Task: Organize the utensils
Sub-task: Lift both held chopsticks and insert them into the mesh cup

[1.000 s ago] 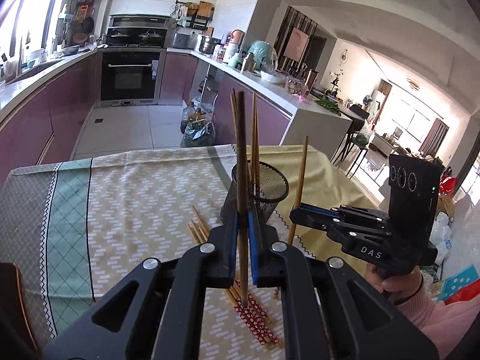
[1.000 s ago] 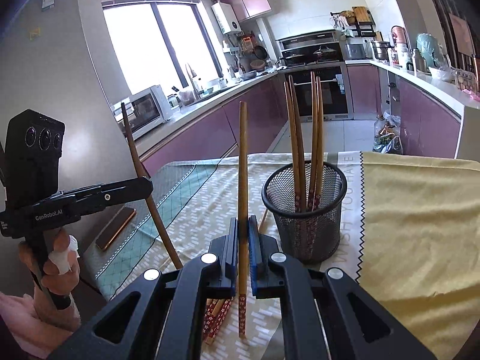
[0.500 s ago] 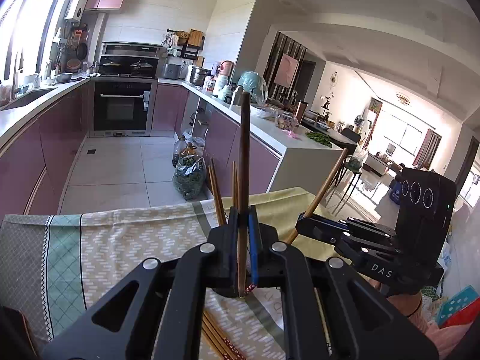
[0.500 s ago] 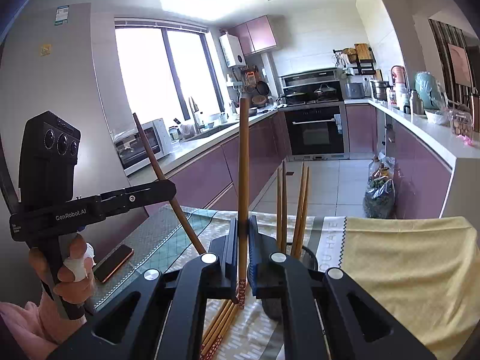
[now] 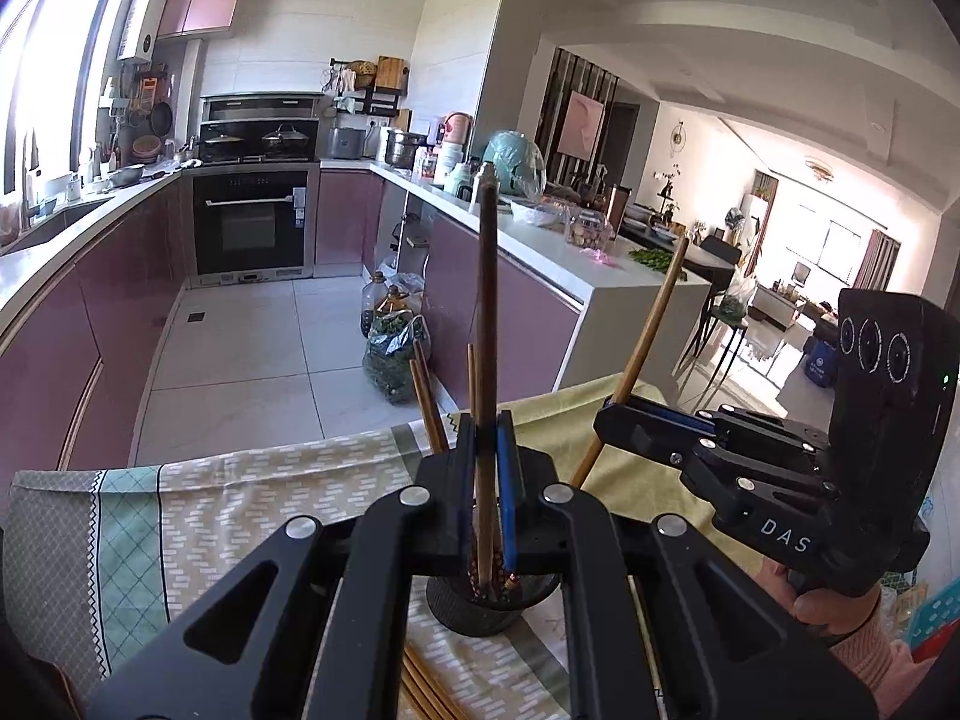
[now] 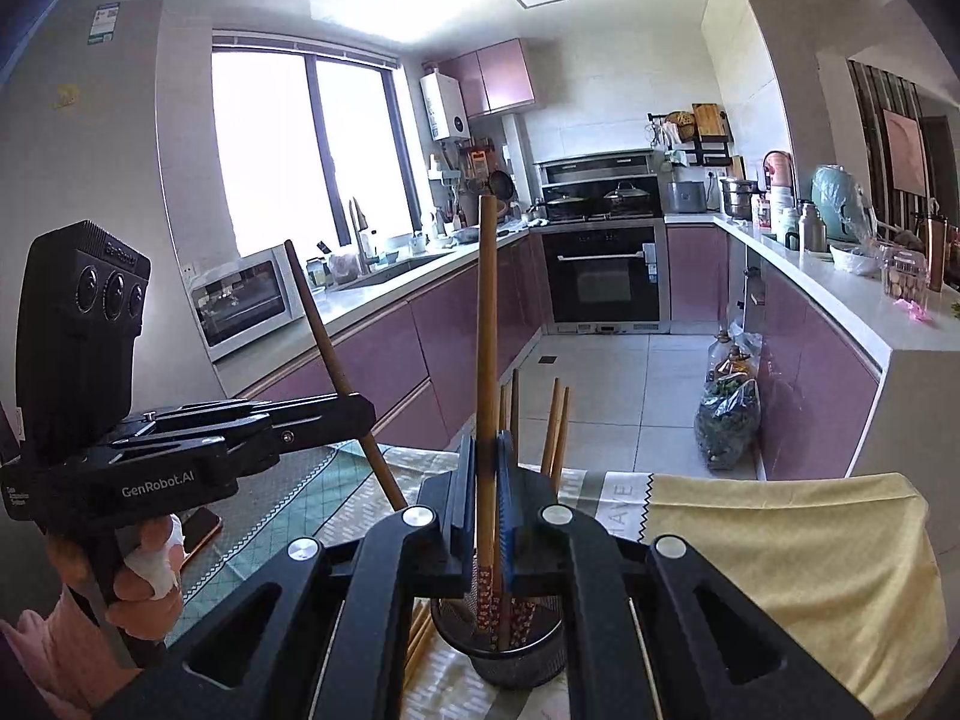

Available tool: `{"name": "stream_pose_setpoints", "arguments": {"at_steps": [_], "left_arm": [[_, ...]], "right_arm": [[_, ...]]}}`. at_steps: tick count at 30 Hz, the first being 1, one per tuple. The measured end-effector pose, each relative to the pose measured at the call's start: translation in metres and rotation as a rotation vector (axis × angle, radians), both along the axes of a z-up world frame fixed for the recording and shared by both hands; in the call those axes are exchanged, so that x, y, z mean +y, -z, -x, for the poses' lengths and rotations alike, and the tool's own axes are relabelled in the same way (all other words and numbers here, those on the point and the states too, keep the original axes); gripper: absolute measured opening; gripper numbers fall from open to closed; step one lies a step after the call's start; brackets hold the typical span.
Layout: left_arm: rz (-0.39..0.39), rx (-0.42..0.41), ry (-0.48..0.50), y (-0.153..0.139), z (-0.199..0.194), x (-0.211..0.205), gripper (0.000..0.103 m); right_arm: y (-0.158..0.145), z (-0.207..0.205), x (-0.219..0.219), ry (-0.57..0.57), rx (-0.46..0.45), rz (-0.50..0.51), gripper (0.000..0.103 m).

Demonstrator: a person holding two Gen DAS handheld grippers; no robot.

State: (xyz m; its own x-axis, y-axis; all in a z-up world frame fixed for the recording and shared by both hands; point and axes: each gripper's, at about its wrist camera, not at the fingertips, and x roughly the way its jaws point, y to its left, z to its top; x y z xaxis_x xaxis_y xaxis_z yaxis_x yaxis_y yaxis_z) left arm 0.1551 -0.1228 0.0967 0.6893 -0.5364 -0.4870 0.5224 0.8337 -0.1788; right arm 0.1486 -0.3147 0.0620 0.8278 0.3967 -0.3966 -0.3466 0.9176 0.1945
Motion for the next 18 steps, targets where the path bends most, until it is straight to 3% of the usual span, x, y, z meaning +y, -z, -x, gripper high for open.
{"name": "stream_pose_setpoints", "arguments": {"at_steps": [9, 18], "left_arm": [[-0.123, 0.122, 0.036, 0.047, -0.023, -0.007, 0.007], [-0.151, 0.156, 0.039, 0.063, -0.048, -0.016, 0.008]], "right_arm": [[0.029, -0.021, 0.012, -0.027, 0.143, 0.061, 0.006], [0.048, -0.042, 0.019, -0.012, 0.214, 0.077, 0.006]]}}
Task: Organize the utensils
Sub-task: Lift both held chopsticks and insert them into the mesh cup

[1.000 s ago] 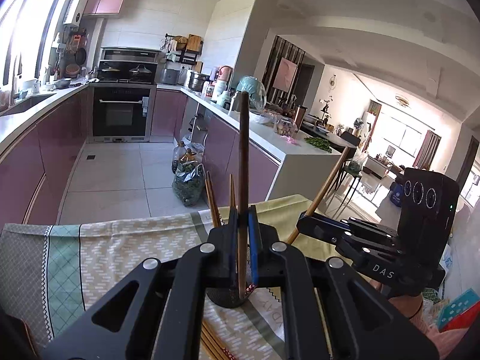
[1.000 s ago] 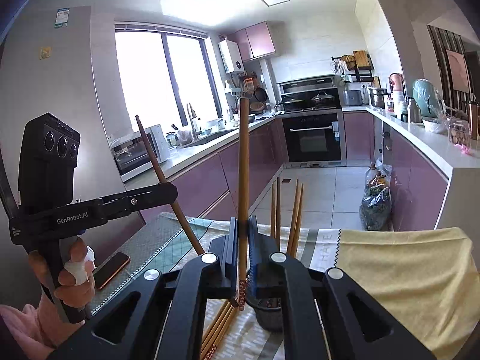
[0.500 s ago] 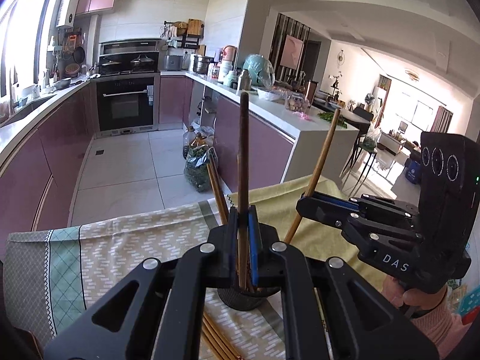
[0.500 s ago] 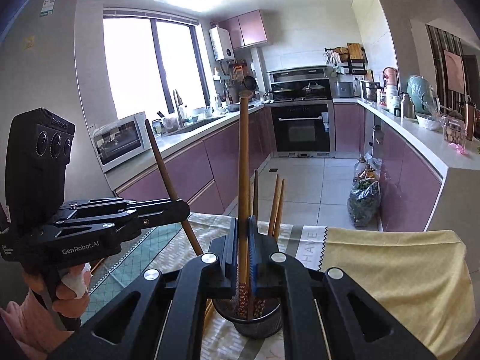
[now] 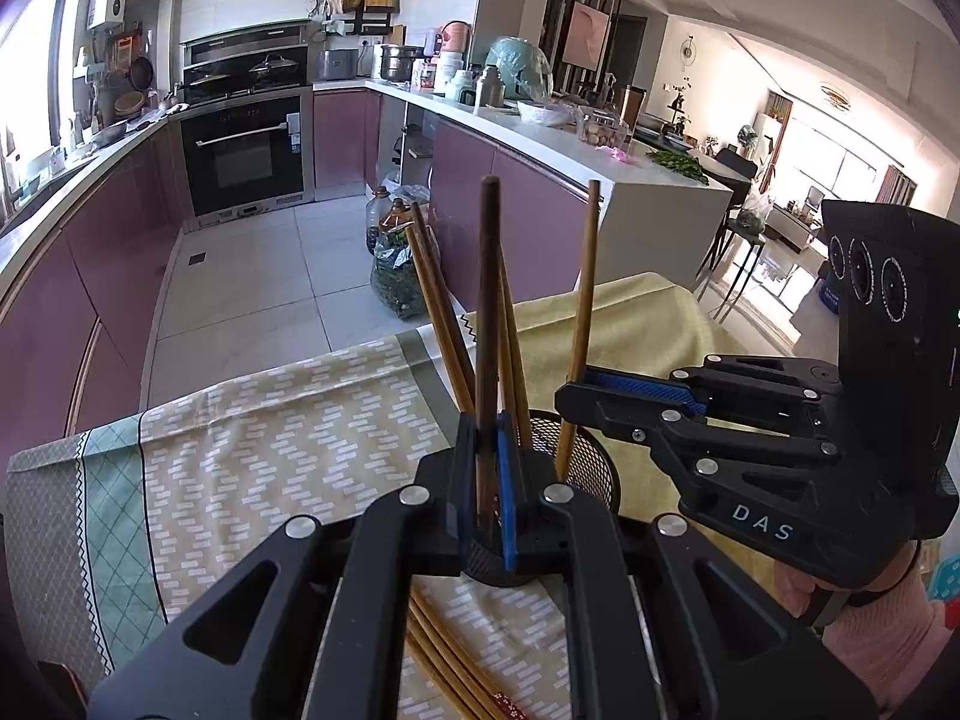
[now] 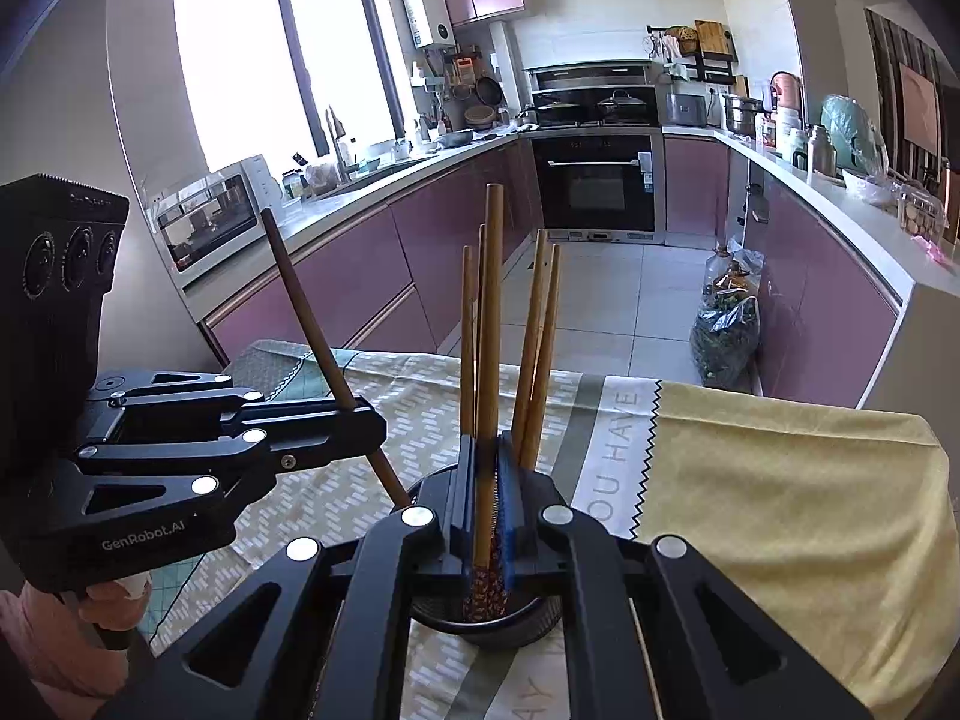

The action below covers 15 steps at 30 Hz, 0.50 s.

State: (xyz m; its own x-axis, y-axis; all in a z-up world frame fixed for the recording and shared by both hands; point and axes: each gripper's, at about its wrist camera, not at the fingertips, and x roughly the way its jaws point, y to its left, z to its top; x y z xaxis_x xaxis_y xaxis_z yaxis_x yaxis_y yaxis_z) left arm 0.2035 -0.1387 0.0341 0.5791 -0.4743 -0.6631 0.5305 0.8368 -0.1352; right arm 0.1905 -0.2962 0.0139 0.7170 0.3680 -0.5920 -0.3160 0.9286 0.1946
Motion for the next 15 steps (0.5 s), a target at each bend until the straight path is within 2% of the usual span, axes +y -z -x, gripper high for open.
{"name": "stream_pose_setpoints", "arguments": {"at_steps": [8, 12, 15], "left_arm": [[0.004, 0.023, -0.021, 0.007, -0.014, -0.005, 0.009], [0.012, 0.033, -0.035, 0.012, -0.016, -0.002, 0.017], [0.016, 0.033, -0.047, 0.014, -0.013, 0.002, 0.017]], "right_arm": [[0.005, -0.009, -0.001, 0.024, 0.008, -0.012, 0.006], [0.006, -0.008, -0.004, 0.029, 0.007, -0.024, 0.008], [0.006, -0.006, -0.006, 0.034, 0.003, -0.03, 0.008]]}}
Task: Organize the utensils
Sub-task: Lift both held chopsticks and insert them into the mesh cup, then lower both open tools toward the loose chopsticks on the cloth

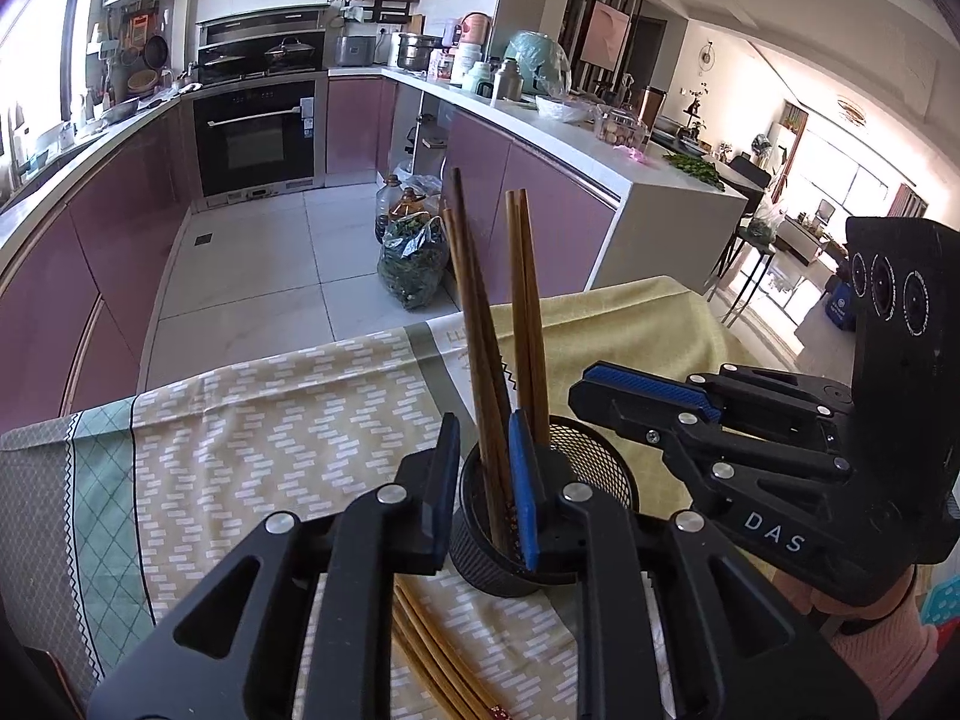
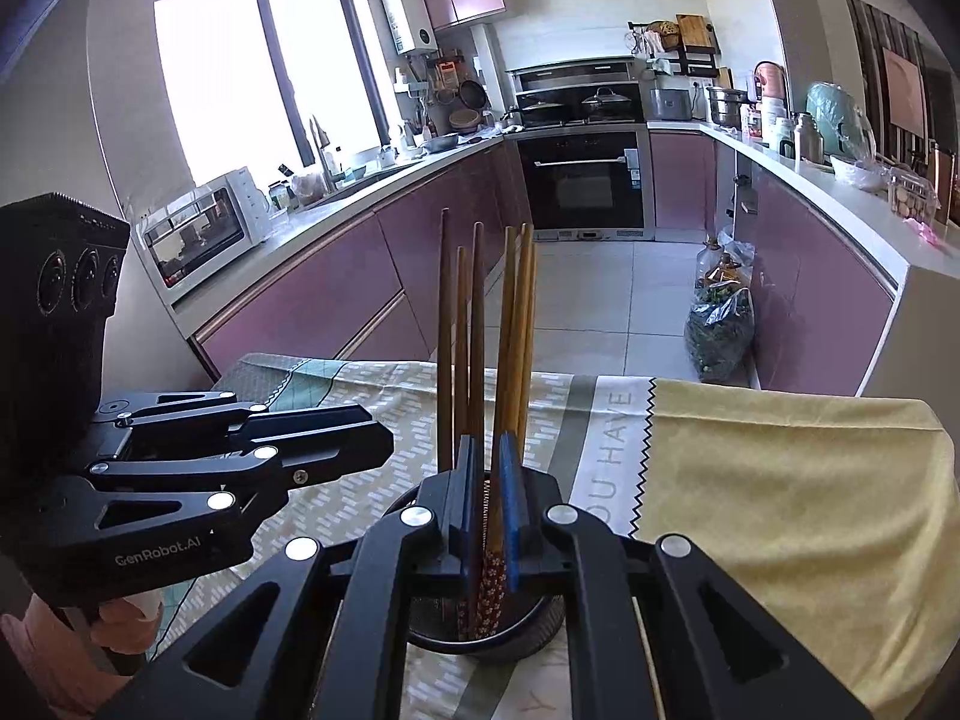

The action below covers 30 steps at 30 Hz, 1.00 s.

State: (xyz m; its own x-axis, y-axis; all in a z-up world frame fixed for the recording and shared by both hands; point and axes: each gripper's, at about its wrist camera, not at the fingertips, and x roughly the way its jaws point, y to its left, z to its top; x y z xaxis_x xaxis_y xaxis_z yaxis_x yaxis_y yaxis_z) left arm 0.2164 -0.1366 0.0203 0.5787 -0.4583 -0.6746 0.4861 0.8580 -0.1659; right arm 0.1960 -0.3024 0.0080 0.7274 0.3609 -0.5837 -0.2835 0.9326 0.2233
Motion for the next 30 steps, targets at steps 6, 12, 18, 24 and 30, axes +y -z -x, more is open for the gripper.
{"name": "stream_pose_setpoints", "arguments": {"at_steps": [6, 12, 18, 24, 30], "left_arm": [[0.015, -0.097, -0.045, -0.006, 0.03, 0.022, 0.032], [0.043, -0.174, -0.103, -0.002, 0.069, 0.058, 0.057], [0.016, -0.129, -0.157, 0.031, 0.091, 0.088, 0.064], [-0.024, -0.042, -0.202, 0.072, 0.099, 0.103, 0.065], [-0.056, 0.015, -0.223, 0.1, 0.099, 0.105, 0.065]], "right_arm": [[-0.001, 0.018, -0.001, -0.028, -0.024, -0.019, 0.015], [0.0, 0.059, 0.014, -0.126, -0.072, -0.033, 0.029], [0.033, 0.081, 0.044, -0.202, 0.007, -0.013, 0.034], [0.077, 0.08, 0.068, -0.206, 0.139, 0.018, 0.034], [0.095, 0.085, 0.078, -0.185, 0.176, 0.044, 0.034]]}}
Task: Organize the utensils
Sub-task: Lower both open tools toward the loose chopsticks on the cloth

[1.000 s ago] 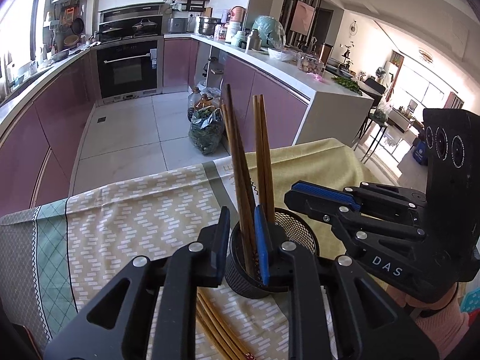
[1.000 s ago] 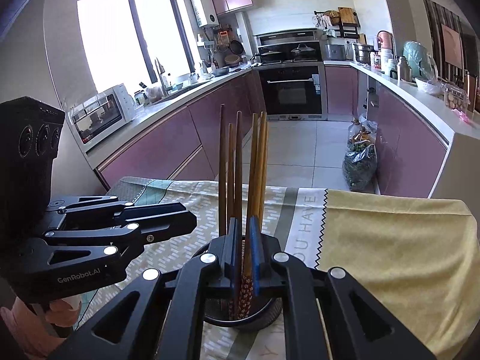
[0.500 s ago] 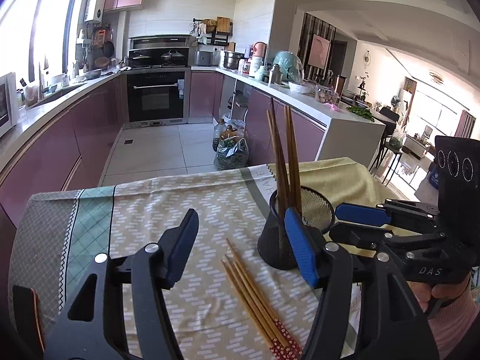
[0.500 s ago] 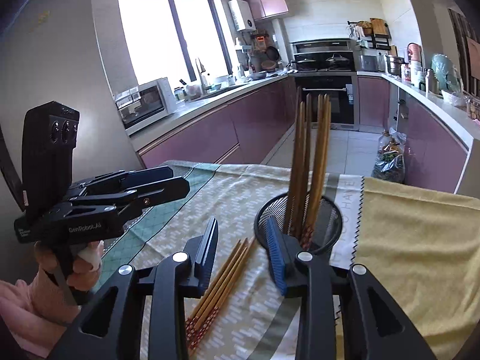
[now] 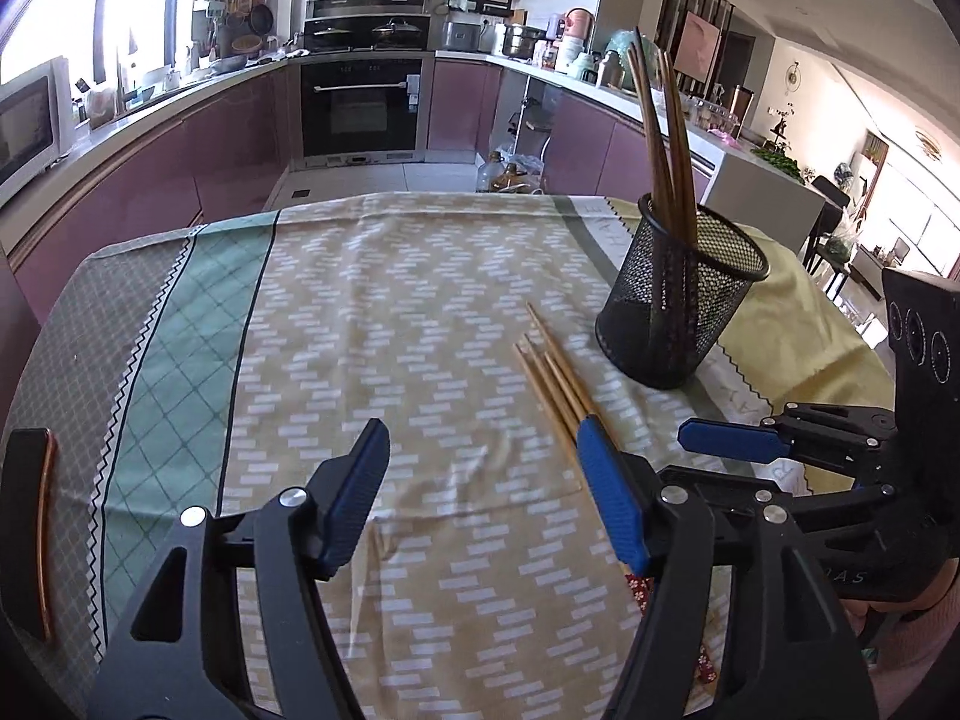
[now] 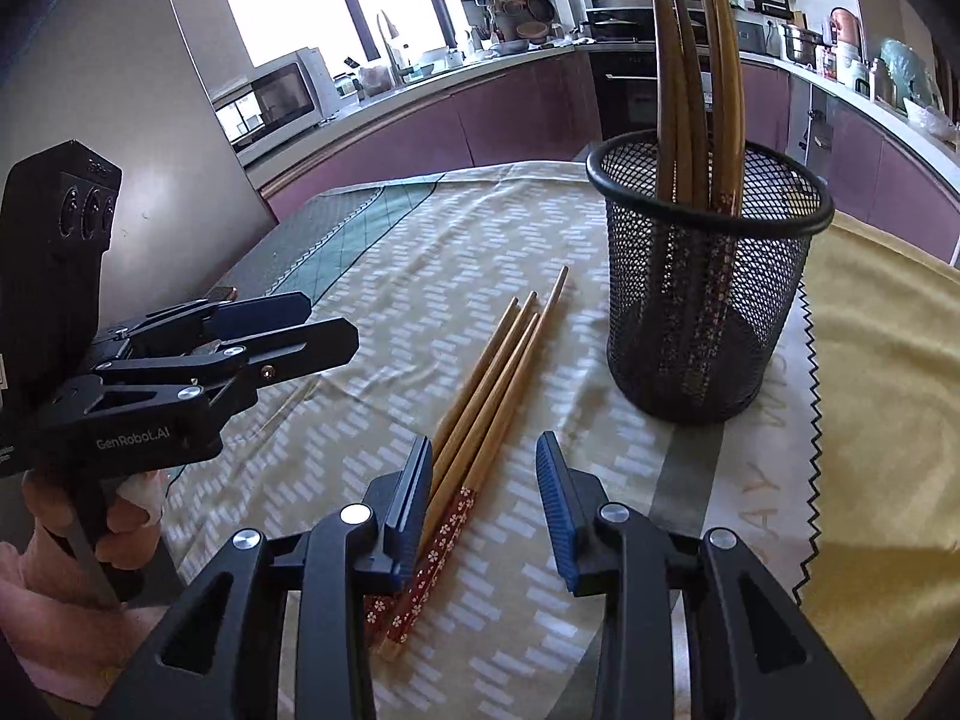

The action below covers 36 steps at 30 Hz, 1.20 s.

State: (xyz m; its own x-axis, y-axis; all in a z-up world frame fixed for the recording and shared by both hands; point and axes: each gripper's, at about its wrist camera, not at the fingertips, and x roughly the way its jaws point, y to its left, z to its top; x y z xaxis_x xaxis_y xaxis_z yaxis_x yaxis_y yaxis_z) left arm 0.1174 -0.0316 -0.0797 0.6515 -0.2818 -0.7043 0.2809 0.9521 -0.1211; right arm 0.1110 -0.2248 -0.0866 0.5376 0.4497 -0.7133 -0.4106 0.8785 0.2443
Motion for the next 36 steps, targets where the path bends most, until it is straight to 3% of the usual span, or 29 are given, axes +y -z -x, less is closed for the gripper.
{"name": "stream_pose_setpoints", "arguments": {"at_steps": [18, 36], "left_arm": [[-0.018, 0.069, 0.017, 0.025, -0.002, -0.012, 0.065], [-0.057, 0.121, 0.088, 0.041, -0.012, -0.04, 0.062]], "right_arm": [[0.013, 0.009, 0.005, 0.039, 0.026, 0.062, 0.031], [0.013, 0.005, -0.011, 0.06, 0.05, 0.051, 0.028]]}}
